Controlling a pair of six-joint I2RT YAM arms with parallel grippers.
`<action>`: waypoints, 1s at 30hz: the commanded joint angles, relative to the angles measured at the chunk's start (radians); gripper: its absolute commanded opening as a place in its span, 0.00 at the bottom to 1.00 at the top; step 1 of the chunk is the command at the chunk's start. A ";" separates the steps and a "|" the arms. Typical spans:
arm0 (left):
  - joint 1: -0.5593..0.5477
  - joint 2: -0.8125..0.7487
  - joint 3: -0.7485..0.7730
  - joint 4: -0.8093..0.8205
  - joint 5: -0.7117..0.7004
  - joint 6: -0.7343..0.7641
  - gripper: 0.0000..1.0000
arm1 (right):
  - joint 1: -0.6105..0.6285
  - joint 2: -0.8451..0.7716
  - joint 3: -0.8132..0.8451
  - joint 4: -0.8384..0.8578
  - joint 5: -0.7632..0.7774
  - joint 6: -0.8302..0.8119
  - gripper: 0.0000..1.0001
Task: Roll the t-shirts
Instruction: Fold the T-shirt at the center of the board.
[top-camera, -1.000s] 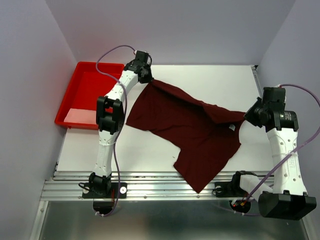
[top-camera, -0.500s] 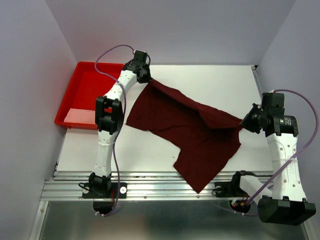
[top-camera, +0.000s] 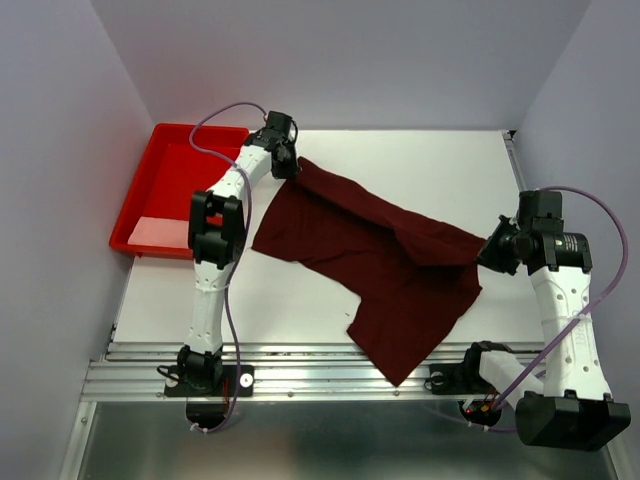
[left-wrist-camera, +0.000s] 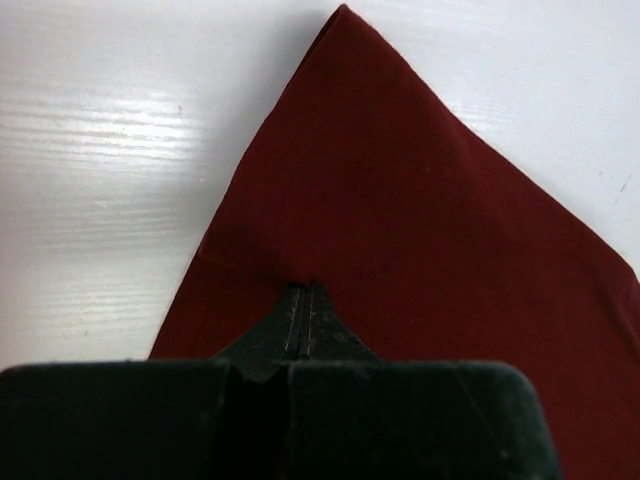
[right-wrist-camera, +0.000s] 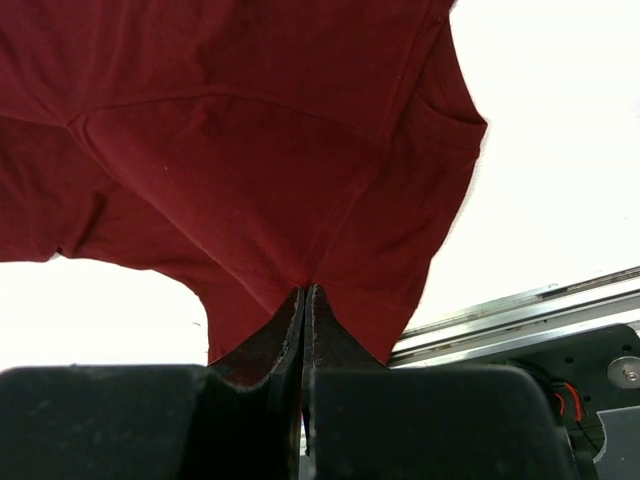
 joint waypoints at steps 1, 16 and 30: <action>0.009 -0.131 -0.013 -0.008 -0.012 0.022 0.00 | 0.002 -0.020 0.001 -0.010 0.024 -0.010 0.01; 0.007 -0.275 -0.271 0.037 -0.006 0.004 0.00 | 0.002 -0.025 -0.003 -0.025 0.040 -0.012 0.01; -0.007 -0.332 -0.378 0.011 -0.004 0.013 0.48 | 0.002 -0.042 -0.032 -0.052 0.005 0.010 0.68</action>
